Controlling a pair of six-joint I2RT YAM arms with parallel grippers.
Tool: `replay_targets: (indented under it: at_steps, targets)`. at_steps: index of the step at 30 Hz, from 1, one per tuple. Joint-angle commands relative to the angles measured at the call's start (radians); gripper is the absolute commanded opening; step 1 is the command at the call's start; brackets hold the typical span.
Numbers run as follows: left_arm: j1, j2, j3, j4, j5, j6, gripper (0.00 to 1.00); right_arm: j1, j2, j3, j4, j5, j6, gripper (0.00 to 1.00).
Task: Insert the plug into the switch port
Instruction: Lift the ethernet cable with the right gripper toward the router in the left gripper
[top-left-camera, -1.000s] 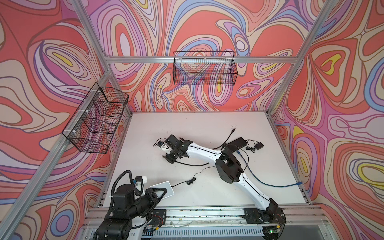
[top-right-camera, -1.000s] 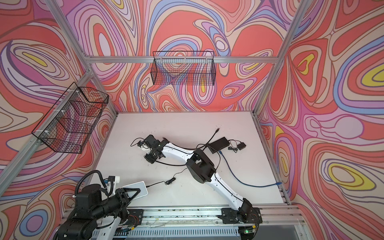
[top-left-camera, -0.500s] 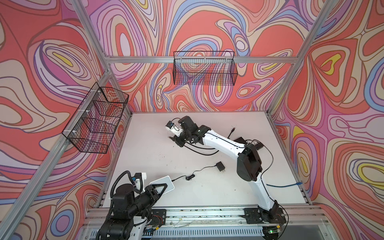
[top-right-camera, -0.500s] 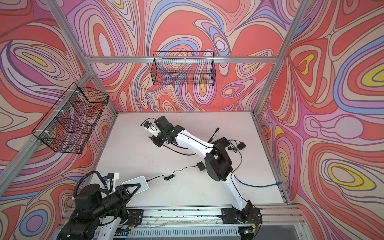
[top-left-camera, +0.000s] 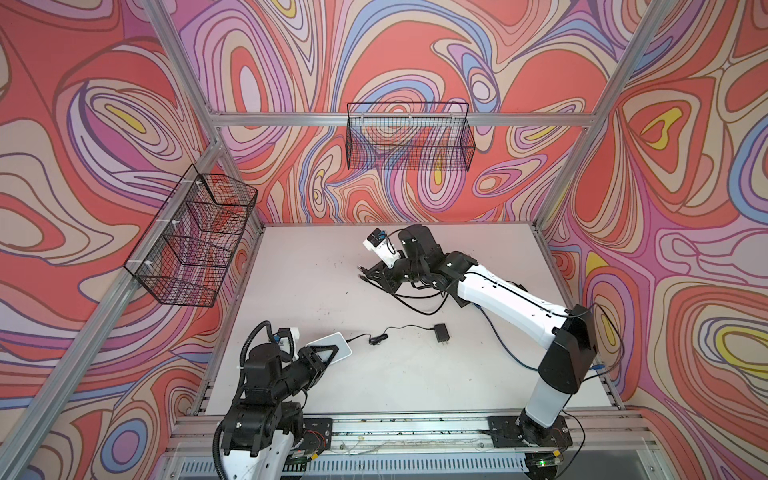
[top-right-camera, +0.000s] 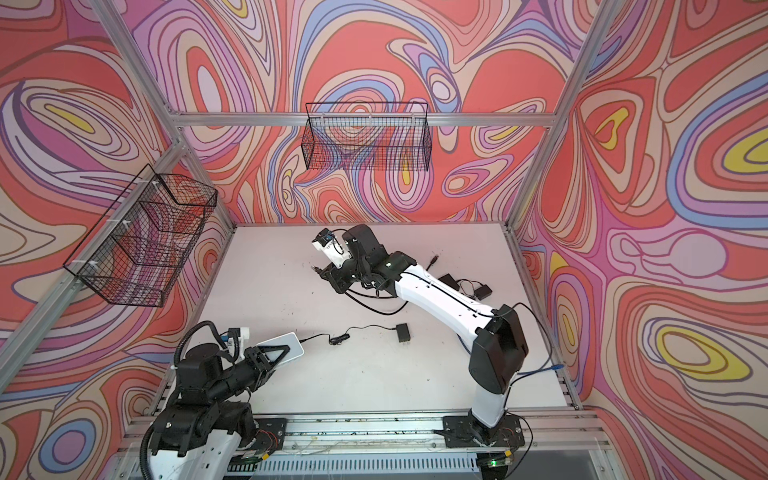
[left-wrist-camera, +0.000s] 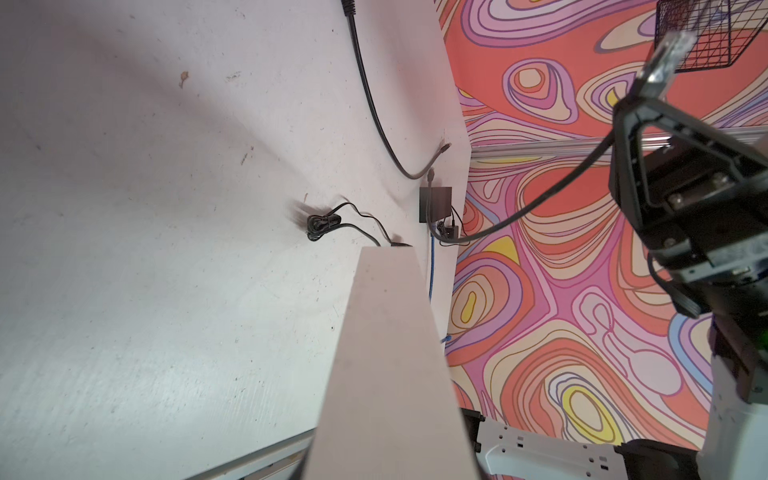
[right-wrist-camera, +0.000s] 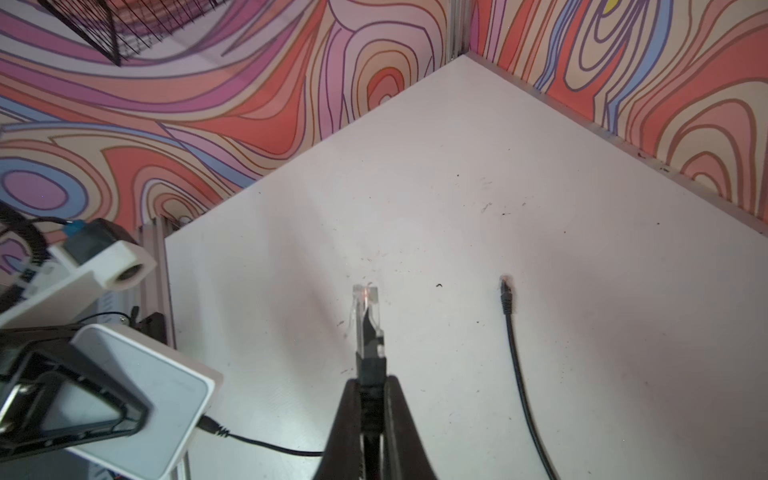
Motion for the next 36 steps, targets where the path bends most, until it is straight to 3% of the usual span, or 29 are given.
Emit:
replay_targets:
  at_steps: [1,9,17,29,36]
  targets:
    - [0.005,0.051,-0.004,0.212,-0.023,-0.027,0.12,0.002,-0.094,-0.079,0.028,-0.095,0.102,0.00]
    - [0.005,0.200,-0.018,0.452,-0.077,-0.107,0.12,0.004,-0.134,-0.290,0.124,-0.165,0.209,0.00]
    - [0.005,0.300,-0.013,0.585,-0.153,-0.172,0.12,0.010,-0.114,-0.447,0.362,-0.274,0.343,0.00]
    - [0.005,0.427,-0.032,0.762,-0.215,-0.252,0.11,0.016,0.040,-0.387,0.575,-0.414,0.498,0.00]
    - [0.005,0.491,-0.058,0.882,-0.195,-0.263,0.10,0.020,0.115,-0.358,0.641,-0.473,0.562,0.00]
